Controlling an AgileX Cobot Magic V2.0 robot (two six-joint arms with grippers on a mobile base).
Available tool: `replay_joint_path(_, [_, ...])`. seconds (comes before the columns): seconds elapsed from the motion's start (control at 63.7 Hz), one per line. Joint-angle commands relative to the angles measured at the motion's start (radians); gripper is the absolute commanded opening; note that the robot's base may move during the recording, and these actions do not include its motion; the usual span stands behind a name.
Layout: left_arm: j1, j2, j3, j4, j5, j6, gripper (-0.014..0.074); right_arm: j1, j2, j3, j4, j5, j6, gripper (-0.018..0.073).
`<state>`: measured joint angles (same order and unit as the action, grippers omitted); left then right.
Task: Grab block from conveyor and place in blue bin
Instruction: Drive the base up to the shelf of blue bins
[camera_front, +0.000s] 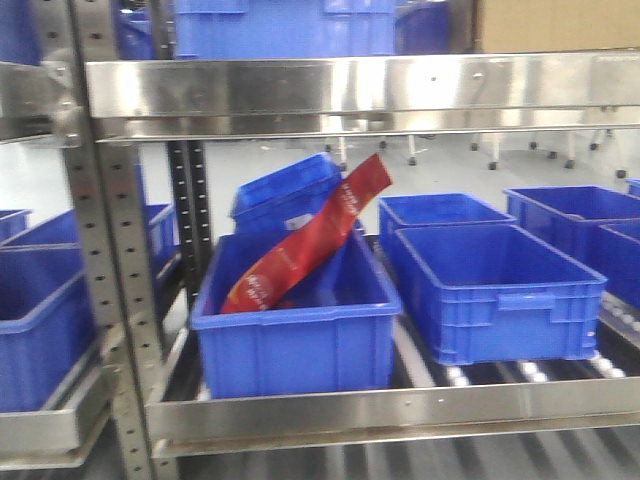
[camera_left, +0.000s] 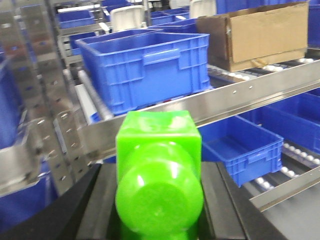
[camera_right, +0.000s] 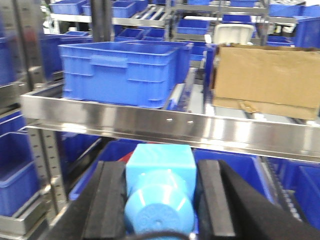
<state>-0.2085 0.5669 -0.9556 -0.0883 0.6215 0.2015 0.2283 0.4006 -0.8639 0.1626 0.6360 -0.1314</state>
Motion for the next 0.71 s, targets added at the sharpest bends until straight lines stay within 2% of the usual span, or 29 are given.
replay_joint_path(0.0, [-0.006,-0.002,-0.002,-0.003,-0.019,-0.006,-0.0111,0.002,-0.004,-0.004,-0.007,-0.023,-0.003,-0.0162])
replay_joint_path(0.691, [-0.006,-0.002,-0.002,-0.003,-0.019,-0.006,-0.0111,0.002,-0.004,-0.004,-0.007,-0.023,-0.003,-0.0162])
